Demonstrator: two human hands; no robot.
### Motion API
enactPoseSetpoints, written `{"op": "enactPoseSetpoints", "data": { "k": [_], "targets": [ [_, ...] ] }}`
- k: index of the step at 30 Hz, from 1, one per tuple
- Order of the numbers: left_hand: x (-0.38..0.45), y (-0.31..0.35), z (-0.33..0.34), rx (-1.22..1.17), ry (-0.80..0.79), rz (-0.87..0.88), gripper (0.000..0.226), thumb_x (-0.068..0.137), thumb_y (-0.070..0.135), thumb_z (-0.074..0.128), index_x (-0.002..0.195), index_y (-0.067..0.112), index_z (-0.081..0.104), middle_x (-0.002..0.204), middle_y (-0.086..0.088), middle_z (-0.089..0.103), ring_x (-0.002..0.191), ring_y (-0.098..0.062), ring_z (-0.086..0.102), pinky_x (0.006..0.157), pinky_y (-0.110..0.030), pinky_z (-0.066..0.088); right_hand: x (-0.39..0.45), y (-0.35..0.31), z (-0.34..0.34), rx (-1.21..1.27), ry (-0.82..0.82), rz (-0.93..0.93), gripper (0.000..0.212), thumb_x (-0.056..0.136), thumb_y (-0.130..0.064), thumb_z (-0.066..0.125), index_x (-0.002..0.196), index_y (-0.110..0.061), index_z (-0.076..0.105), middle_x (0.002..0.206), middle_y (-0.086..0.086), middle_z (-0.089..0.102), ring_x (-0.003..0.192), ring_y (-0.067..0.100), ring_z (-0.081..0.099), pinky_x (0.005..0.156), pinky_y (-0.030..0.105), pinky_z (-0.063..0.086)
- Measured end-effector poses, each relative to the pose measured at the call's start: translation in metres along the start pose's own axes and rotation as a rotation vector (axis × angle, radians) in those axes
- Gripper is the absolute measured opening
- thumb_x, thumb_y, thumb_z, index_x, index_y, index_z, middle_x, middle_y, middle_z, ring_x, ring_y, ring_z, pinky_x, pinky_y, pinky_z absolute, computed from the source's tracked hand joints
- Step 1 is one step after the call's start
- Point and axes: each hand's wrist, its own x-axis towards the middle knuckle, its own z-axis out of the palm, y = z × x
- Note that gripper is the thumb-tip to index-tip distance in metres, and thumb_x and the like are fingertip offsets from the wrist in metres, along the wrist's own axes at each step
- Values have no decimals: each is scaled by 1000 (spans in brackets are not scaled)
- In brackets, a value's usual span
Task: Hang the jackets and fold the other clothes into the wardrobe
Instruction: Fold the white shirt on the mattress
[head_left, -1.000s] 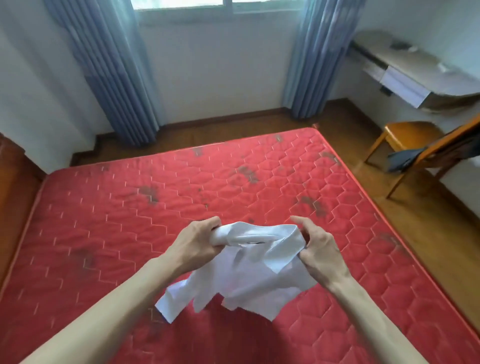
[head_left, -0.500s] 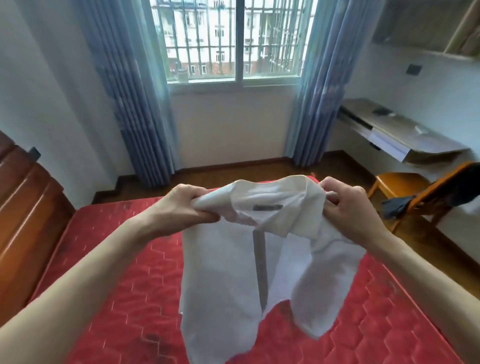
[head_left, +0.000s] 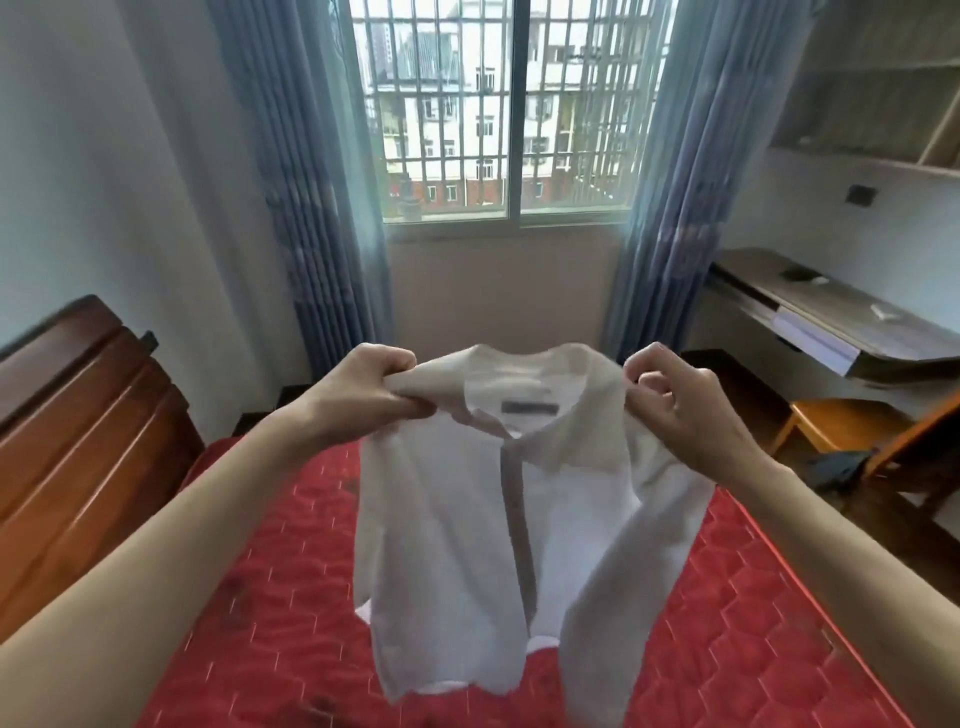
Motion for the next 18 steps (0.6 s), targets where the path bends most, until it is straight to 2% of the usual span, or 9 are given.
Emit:
{"op": "enactPoseSetpoints", "data": {
  "k": [1, 3, 5, 7, 10, 12, 14, 16, 18],
  "targets": [
    [0, -3, -1, 79, 42, 29, 51, 78, 10, 86, 55, 18, 41, 58, 5, 39, 59, -15, 34, 57, -33, 29, -2, 0, -5, -36, -78, -38, 22, 94, -42, 72, 90, -27, 56, 58, 1, 54, 47, 15, 40, 47, 27, 34],
    [-1, -6, -2, 319, 93, 77, 57, 80, 26, 86, 54, 21, 37, 55, 8, 35, 61, -19, 29, 57, -36, 29, 0, 3, -16, -245, -214, -97, 33, 88, -53, 72, 86, -22, 58, 62, -5, 57, 53, 18, 45, 52, 28, 41],
    [-5, -9, -2, 402, 87, 79, 55, 82, 38, 81, 55, 21, 37, 54, 8, 35, 60, -19, 30, 57, -36, 31, 5, 9, -26, -456, -247, -90, 27, 95, -46, 65, 89, -20, 63, 76, -7, 66, 66, 22, 59, 60, 37, 48],
    [-7, -12, -2, 307, 36, 53, 53, 80, 43, 75, 57, 17, 35, 57, 6, 34, 61, -18, 29, 58, -36, 29, 5, 18, -31, -529, -202, -65, 12, 102, -32, 61, 100, -21, 67, 91, -7, 72, 82, 26, 69, 68, 43, 53],
    [-9, -10, -3, 87, -66, 8, 49, 83, 37, 78, 57, 20, 39, 63, 2, 34, 62, -15, 30, 58, -38, 25, 0, 24, -21, -465, -91, 4, 9, 107, -22, 51, 109, -19, 59, 94, -4, 68, 82, 26, 65, 68, 42, 49],
    [-11, -8, -2, 47, -50, 3, 54, 88, 33, 81, 57, 21, 38, 63, 1, 31, 61, -15, 28, 55, -36, 22, -2, 22, -4, -261, 12, 150, 9, 109, -22, 43, 106, -18, 51, 86, -1, 64, 76, 25, 61, 62, 37, 42],
    [-12, -5, -4, 28, 5, 14, 59, 90, 33, 81, 58, 18, 34, 62, 1, 29, 61, -16, 25, 53, -36, 19, -2, 17, 11, -80, 130, 271, 16, 110, -28, 39, 101, -18, 47, 78, 3, 64, 72, 27, 62, 58, 35, 43],
    [-14, -4, -10, -14, 51, 7, 57, 90, 28, 82, 60, 7, 37, 62, -4, 32, 63, -18, 28, 56, -37, 20, -2, 13, 15, -36, 179, 280, 18, 107, -34, 48, 96, -20, 45, 72, 8, 62, 68, 31, 60, 59, 40, 44],
    [-19, -6, -21, -33, 101, -13, 56, 90, 23, 82, 64, -3, 40, 65, -6, 34, 63, -17, 30, 58, -35, 24, -4, 8, 11, -131, 73, 177, 27, 98, -39, 65, 99, -20, 45, 73, 7, 63, 65, 30, 59, 59, 41, 47]
  ]
}}
